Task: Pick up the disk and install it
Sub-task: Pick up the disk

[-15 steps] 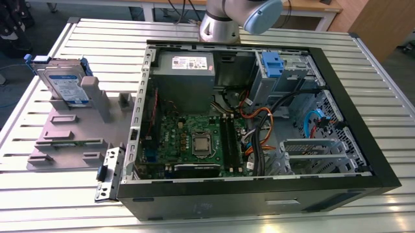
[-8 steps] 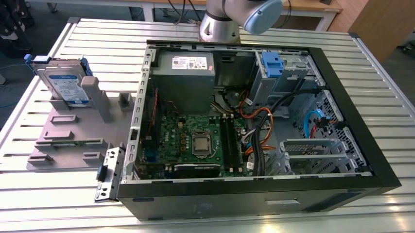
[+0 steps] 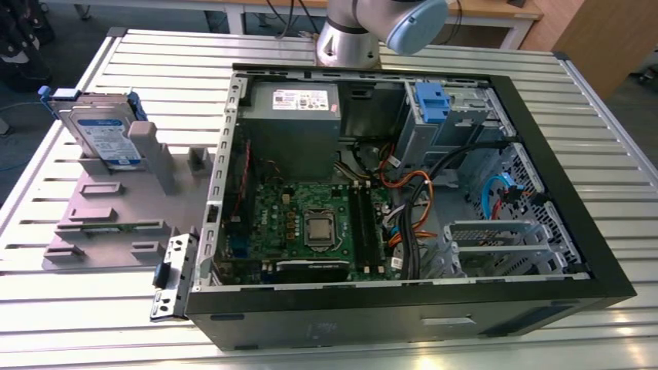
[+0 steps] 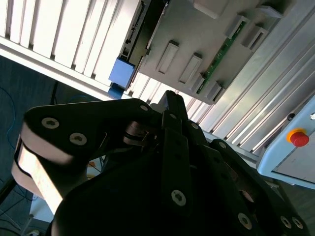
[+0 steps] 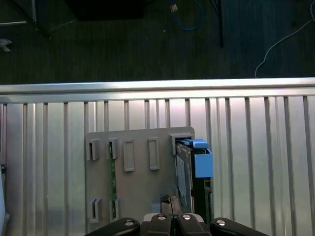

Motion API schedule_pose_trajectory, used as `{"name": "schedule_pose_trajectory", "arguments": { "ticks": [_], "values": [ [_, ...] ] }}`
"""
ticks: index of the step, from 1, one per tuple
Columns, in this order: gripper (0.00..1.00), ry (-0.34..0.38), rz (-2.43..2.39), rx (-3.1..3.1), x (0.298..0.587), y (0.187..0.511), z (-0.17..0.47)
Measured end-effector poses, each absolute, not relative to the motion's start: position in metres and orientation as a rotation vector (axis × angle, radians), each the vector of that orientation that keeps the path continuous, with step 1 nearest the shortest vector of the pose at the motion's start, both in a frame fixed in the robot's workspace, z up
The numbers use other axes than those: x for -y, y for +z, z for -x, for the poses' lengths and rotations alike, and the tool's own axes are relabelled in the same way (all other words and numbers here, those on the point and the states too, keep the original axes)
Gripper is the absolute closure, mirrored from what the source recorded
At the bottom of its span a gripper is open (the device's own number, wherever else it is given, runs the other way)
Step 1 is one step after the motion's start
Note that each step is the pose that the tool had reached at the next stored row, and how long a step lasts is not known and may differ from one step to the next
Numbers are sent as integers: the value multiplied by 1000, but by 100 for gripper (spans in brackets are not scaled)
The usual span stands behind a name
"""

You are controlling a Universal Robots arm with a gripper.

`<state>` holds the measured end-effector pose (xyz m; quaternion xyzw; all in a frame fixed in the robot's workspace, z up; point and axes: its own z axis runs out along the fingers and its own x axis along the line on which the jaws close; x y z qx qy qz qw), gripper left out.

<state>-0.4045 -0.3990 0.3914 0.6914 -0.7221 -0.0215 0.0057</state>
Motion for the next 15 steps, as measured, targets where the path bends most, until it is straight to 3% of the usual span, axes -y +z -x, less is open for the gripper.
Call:
{"name": "schedule_pose_trajectory", "arguments": {
  "ticks": [15],
  "values": [
    [89, -67, -2187, 2237, 399, 391, 404]
  ]
}}
